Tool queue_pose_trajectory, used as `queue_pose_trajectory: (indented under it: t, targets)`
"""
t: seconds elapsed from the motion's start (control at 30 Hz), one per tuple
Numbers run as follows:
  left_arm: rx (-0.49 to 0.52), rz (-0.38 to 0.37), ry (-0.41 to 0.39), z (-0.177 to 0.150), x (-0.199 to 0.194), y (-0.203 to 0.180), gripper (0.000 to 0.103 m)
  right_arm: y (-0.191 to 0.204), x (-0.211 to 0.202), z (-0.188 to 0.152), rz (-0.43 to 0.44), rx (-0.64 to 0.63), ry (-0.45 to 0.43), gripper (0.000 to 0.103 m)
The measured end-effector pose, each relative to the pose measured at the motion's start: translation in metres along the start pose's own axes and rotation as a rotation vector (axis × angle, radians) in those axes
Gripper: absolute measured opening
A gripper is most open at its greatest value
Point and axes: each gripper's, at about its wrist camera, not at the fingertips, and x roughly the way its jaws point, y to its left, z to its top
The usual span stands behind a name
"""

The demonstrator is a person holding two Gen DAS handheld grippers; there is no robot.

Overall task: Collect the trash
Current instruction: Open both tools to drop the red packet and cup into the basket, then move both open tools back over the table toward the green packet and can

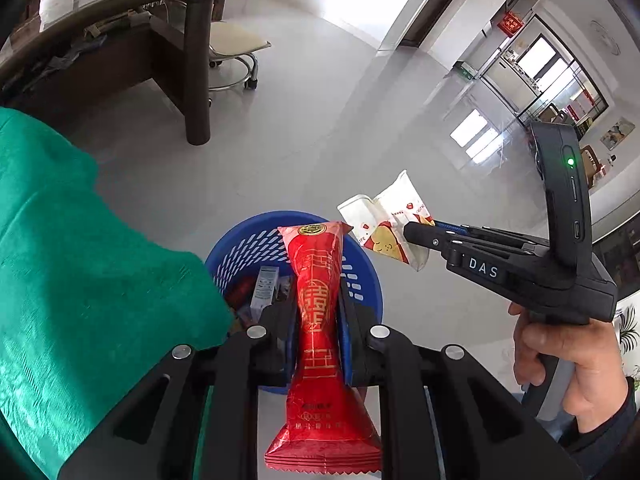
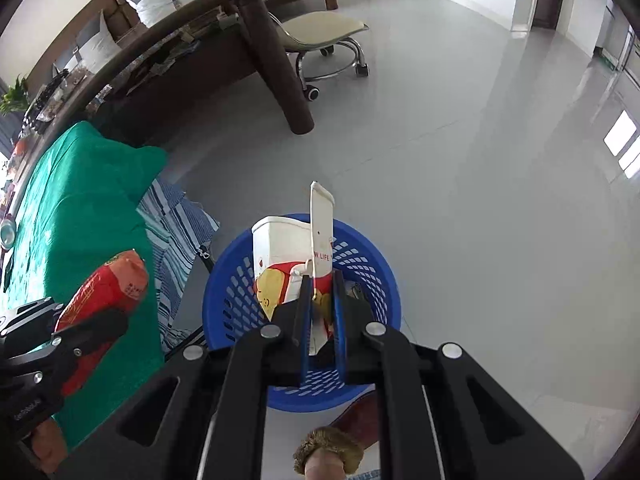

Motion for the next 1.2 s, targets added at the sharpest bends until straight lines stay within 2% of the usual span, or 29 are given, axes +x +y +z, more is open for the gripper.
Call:
queue_pose_trajectory:
  t: [0.13,0.17,0.2,0.27,0.3,0.37,0.5,0.67,0.77,0.9,0.97,1.07,1.2]
  targets:
    - [0.0,0.009,0.0,0.008,0.014,0.001,0.018,-0.011,0.011,0.004,0.017,0.027,0.022,0.01]
    - [0.0,0.015,-0.006,0.01,0.017,0.001,0.027,-0.013,0.016,0.005,0.023,0.031,0.029,0.01]
    - [-0.003,0.019,-0.012,0.01,0.018,0.001,0.051,-0.015,0.018,0.005,0.035,0.033,0.034,0.01]
    - [-0.016,0.021,-0.037,0.012,0.02,0.002,0.068,-0.021,0.023,0.005,0.06,0.053,0.046,0.014]
    - [-0.02,0.02,-0.039,0.014,0.021,0.002,0.07,-0.023,0.025,0.005,0.074,0.068,0.052,0.019]
    - [-0.031,0.026,-0.034,0.014,0.02,0.003,0.072,-0.027,0.021,0.004,0.075,0.082,0.038,0.051]
    - [-0.012,0.051,-0.078,0.01,-0.003,0.001,0.084,-0.031,0.01,0.005,0.081,0.098,0.0,0.061]
    - [0.034,0.114,-0.183,-0.014,-0.068,0.002,0.093,-0.024,-0.009,0.008,0.019,0.076,-0.073,0.083]
    - [0.042,0.155,-0.235,-0.04,-0.11,0.015,0.097,-0.001,-0.028,0.009,-0.059,0.01,-0.156,0.088]
    - [0.016,0.259,-0.25,-0.084,-0.152,0.052,0.097,0.04,-0.053,0.004,-0.081,-0.091,-0.279,0.092]
    - [-0.016,0.314,-0.255,-0.109,-0.172,0.075,0.097,0.066,-0.064,-0.003,-0.068,-0.138,-0.329,0.093]
    - [-0.089,0.356,-0.262,-0.137,-0.198,0.112,0.097,0.124,-0.075,-0.024,-0.012,-0.241,-0.386,0.096]
    - [-0.183,0.425,-0.263,-0.174,-0.23,0.162,0.097,0.205,-0.072,-0.06,0.069,-0.402,-0.371,0.098]
